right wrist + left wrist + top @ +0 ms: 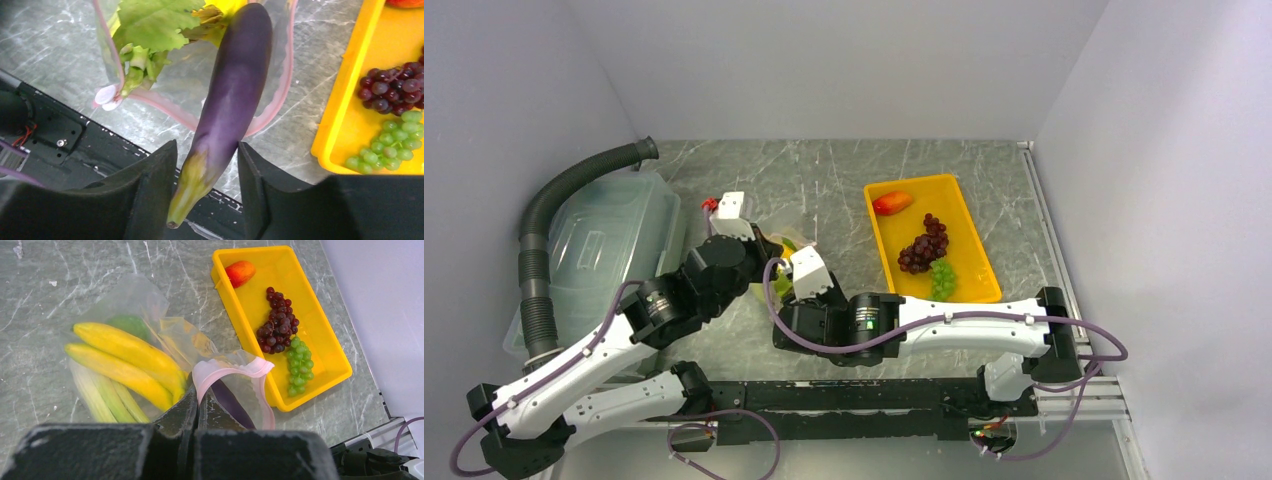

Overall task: Place the food in the zip-top bag and seal the zipper
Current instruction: Adjust the fake vegetable in the zipper food storage bag.

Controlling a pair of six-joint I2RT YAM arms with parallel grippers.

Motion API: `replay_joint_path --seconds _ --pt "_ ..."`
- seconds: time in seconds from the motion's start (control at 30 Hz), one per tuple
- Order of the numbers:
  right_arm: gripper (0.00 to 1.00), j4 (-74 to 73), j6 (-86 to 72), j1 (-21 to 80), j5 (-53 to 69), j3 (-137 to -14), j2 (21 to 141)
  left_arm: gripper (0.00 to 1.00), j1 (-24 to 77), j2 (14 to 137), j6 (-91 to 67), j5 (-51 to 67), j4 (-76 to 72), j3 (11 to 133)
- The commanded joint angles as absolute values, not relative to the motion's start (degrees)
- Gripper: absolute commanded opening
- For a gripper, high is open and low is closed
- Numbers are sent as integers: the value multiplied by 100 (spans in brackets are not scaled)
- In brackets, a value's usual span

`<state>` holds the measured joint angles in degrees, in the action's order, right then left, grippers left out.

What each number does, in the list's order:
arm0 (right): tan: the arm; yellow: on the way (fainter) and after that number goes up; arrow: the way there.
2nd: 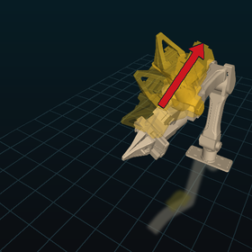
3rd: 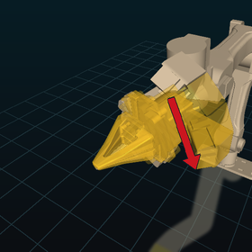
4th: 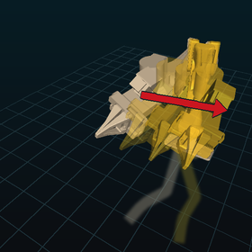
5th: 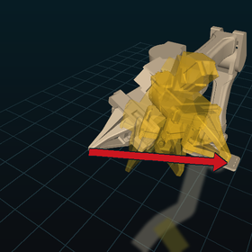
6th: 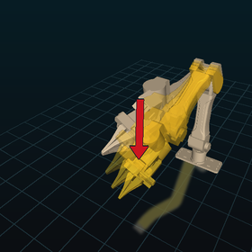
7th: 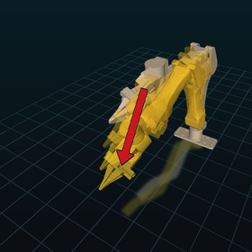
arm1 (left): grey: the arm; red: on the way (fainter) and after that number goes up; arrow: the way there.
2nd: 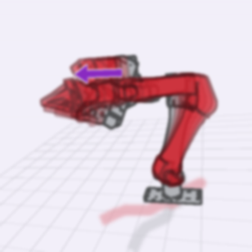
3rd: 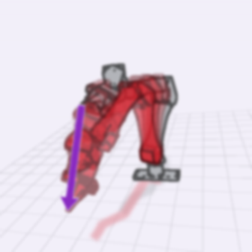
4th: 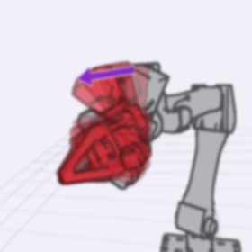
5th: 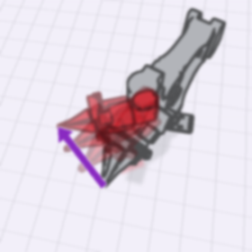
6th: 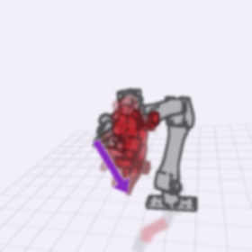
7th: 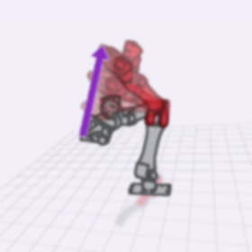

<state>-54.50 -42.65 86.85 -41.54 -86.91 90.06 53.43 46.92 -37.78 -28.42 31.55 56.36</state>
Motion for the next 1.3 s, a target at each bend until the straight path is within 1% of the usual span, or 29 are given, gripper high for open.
replay_joint_path --seconds 0.0,0.07,0.2,0.27,0.3,0.7,1.03,1.27 --pt "44 -5857 -4488 8728 -4619 -9015 9088 0 5326 4553 -3889 -3009 2974 5686" --pt "36 -5945 -4491 8728 -4638 -9070 9133 0 5326 4553 -3886 -3020 2991 5695" --pt "16 -6238 -4572 8749 -4834 -9216 9228 0 5327 4553 -3891 -3018 3005 5695" --pt "4 -6459 -4653 8754 -4979 -9328 9285 0 5326 4544 -3877 -3010 3006 5687" --pt "0 -6568 -4691 8754 -5036 -9385 9316 0 5327 4544 -3878 -3007 3006 5687" --pt "0 -6674 -4430 8798 -5658 -9762 9325 0 5326 4515 -3819 -2854 2995 5621" --pt "0 -5147 -3355 8571 -5386 -9206 9004 0 5326 4467 -3639 -2399 2877 5615" --pt "0 -4220 -2814 8112 -4937 -8793 8823 0 5328 4432 -3479 -1943 2762 5534"
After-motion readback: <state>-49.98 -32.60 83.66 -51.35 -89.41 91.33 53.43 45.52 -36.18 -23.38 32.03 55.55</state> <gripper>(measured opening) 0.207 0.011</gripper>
